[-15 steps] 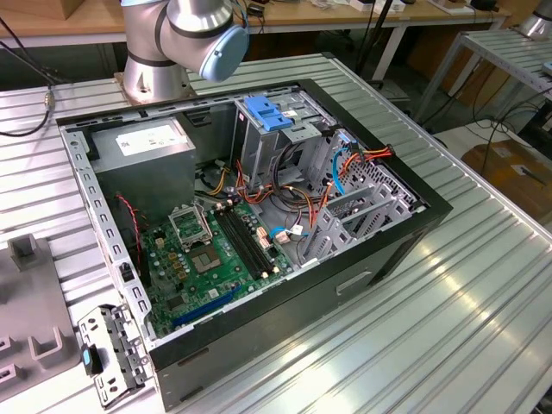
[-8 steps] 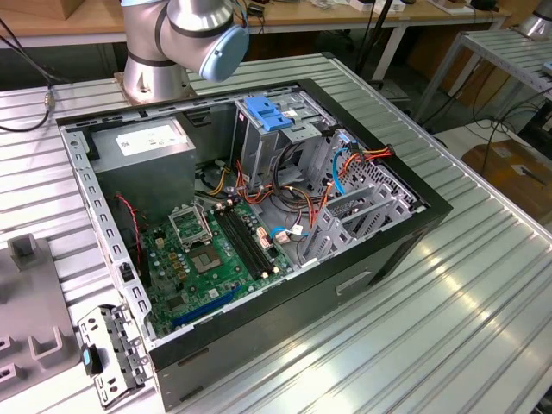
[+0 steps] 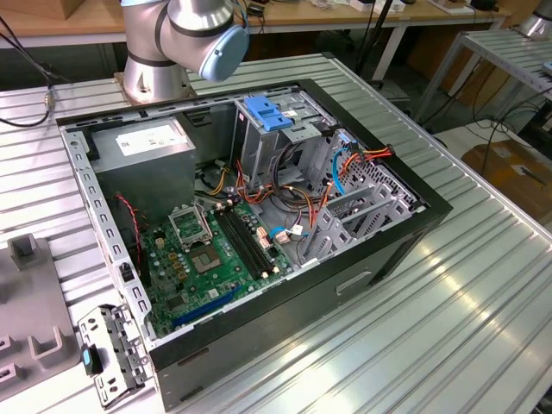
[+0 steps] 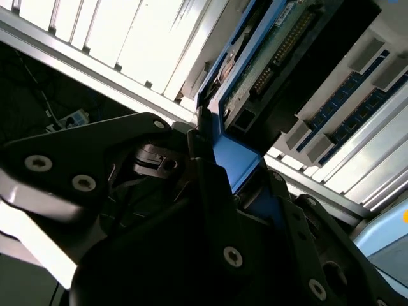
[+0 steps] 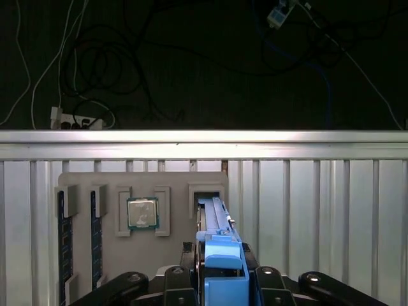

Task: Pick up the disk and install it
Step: 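Pick up the disk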

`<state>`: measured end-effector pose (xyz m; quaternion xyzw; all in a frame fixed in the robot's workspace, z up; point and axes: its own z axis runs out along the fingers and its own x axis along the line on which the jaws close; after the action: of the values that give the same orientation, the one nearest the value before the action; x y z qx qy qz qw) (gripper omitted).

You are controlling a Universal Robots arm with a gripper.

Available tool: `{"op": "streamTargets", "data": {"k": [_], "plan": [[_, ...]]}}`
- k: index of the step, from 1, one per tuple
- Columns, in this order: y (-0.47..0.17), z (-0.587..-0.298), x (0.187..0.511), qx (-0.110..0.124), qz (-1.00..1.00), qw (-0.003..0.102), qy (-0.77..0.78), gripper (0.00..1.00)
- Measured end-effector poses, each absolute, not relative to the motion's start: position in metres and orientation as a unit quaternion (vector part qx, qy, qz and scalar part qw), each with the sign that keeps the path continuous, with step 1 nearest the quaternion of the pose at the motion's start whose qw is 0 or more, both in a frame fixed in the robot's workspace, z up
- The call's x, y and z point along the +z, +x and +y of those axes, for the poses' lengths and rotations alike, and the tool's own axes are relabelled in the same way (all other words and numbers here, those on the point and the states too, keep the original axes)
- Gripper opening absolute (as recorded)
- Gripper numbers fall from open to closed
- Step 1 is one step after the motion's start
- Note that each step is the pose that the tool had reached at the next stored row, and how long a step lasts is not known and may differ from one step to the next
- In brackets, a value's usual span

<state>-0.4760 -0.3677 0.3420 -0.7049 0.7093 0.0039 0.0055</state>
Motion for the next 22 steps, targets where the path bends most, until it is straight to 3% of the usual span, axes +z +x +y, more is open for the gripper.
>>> {"op": "streamTargets", "data": {"k": [22], "plan": [[-0.4760, -0.3676, 0.3499, 0.004, 0.709, 0.006, -0.705, 0.37]]}}
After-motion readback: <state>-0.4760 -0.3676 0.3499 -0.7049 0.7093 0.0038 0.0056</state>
